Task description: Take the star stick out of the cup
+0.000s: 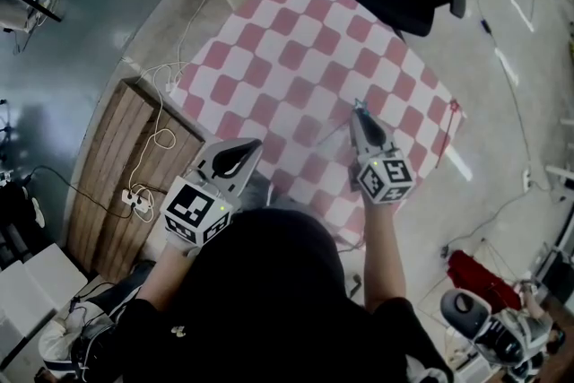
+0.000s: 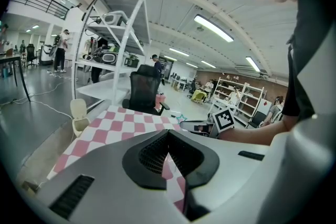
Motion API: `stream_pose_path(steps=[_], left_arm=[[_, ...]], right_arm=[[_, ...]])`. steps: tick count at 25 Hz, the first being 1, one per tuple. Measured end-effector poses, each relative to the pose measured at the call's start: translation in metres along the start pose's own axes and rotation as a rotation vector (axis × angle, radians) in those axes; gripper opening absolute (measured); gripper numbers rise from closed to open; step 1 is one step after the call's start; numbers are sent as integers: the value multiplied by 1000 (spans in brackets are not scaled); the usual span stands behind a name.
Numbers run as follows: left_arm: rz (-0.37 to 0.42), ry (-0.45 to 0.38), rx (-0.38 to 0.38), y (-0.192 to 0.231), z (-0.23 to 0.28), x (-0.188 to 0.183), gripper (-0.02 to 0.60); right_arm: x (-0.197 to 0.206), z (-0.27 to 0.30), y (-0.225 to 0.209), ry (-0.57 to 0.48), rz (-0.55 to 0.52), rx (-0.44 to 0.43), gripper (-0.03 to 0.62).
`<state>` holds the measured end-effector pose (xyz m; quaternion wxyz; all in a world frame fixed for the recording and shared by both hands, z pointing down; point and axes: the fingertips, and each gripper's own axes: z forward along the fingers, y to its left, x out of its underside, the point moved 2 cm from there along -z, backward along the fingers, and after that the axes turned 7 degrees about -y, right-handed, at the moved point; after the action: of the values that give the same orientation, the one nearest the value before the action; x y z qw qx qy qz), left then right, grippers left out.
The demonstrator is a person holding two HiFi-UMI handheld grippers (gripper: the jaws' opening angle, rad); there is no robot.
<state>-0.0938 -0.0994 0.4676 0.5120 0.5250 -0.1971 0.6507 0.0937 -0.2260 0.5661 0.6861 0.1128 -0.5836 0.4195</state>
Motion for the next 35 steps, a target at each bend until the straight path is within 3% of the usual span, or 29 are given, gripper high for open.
stream_pose_path(steps=[14, 26, 35], left_arm=[[23, -45, 40, -6, -1, -14, 41], [57, -104, 161, -23, 15, -40, 41], [95, -121, 248, -29, 35, -58, 41]], right_arm=[[-34, -12, 21, -50, -66, -15, 29], [-117, -63, 65, -197, -144, -5, 29], [-166, -133, 86, -306, -189, 80, 29]])
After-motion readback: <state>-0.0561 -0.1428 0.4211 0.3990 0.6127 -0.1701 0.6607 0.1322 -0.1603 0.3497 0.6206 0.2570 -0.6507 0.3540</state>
